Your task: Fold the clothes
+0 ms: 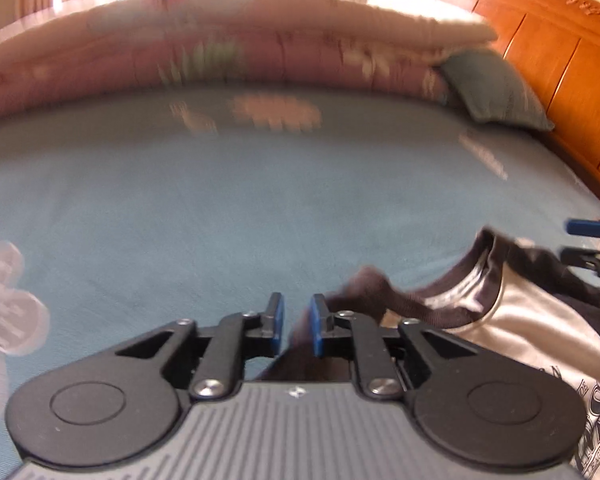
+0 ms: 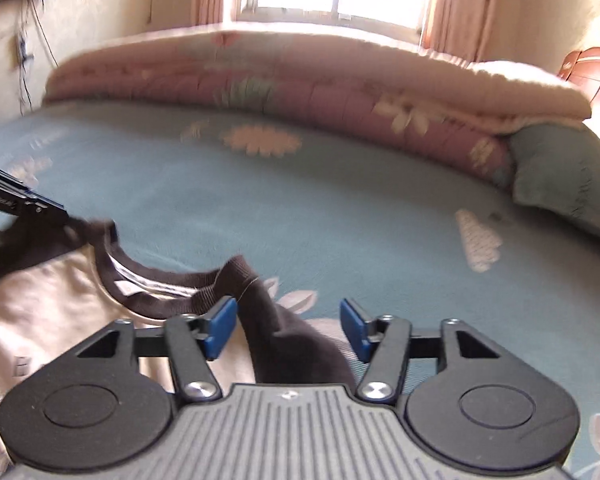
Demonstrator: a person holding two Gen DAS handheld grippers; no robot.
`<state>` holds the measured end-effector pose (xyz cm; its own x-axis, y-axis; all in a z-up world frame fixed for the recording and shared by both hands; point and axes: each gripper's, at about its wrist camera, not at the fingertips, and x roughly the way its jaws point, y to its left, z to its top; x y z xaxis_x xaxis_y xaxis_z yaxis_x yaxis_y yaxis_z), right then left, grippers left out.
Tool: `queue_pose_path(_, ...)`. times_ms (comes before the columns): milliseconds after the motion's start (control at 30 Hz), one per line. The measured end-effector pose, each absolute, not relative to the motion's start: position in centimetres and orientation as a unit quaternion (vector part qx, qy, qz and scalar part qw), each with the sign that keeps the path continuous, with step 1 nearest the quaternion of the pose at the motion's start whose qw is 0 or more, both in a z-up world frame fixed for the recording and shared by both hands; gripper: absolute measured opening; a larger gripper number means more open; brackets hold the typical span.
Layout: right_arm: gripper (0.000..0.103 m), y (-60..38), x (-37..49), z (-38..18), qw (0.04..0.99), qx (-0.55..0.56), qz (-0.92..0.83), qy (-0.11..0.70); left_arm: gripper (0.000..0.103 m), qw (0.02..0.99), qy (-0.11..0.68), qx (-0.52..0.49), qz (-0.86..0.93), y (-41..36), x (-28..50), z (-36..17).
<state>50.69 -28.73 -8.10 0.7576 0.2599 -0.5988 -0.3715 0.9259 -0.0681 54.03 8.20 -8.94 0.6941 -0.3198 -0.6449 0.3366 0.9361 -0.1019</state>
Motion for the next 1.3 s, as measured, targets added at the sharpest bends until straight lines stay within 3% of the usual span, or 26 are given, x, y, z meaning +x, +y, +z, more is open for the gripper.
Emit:
queue_pose_path(100, 0.073, -30.3, 48.7, -7.4, 0.918, -0.064, 0.206, 0.333, 0.042, 0.912, 0.346, -0.034, -0.216, 9.1, 52.4, -7.6)
queue_pose_path(200, 0.073, -30.5, 48.4, -9.1, 0.896, -0.042, 0.226, 0.381, 0.047, 0.864, 0.395, -0.100, -0.296, 8.7, 51.7, -8.7)
queue_pose_path(333, 0.073, -30.8, 51.8, -12.7, 0.897, -0.034, 0.169, 0.407, 0.045, 0.835, 0.470, -0.126, -0.257, 7.5, 52.9, -13.3)
queue_pose_path(367, 0.074, -30.8, 52.7, -13.4, 0.902, -0.037, 0.151, 0.402, 0.039, 0.835, 0.476, -0.134, -0.242, 7.6, 53.4, -14.4)
queue_pose_path(467, 0.079, -31.1, 54.8, -13.7, 0.909, -0.030, 0.127, 0.395, 0.036, 0.857, 0.450, -0.135, -0.213, 7.9, 55.2, -14.3)
queue_pose_path(600, 0.076, -32.7, 56.8, -12.7, 0.913, 0.000, 0.106, 0.395, 0.035, 0.868, 0.439, -0.121, -0.197, 7.5, 55.9, -12.7)
queue_pose_path(633, 0.077, -33.6, 56.5, -11.7, 0.915, 0.016, 0.104, 0.389, 0.036, 0.871, 0.437, -0.114, -0.196, 7.4, 55.9, -12.2)
queue_pose_path(767, 0.079, -38.4, 53.2, -8.7, 0.911, 0.071, 0.114, 0.391, 0.053, 0.863, 0.431, -0.081, -0.251, 7.1, 51.5, -10.8)
queue_pose_path(967, 0.080, -44.9, 48.1, -7.6, 0.887, 0.124, 0.126, 0.426, 0.054, 0.856, 0.441, -0.030, -0.268, 5.9, 45.0, -10.6)
queue_pose_path(1067, 0.073, -45.5, 47.0, -8.2, 0.899, 0.031, 0.089, 0.428, 0.056, 0.864, 0.426, 0.003, -0.269, 4.7, 42.2, -10.1)
queue_pose_path(1233, 0.043, -48.3, 45.5, -9.1, 0.895, -0.042, 0.077, 0.437, 0.059, 0.872, 0.401, 0.051, -0.277, 2.0, 38.0, -9.7)
queue_pose_path(1300, 0.042, -49.6, 44.8, -9.2, 0.894, -0.055, 0.072, 0.439, 0.064, 0.870, 0.397, 0.067, -0.286, 0.4, 37.0, -9.9)
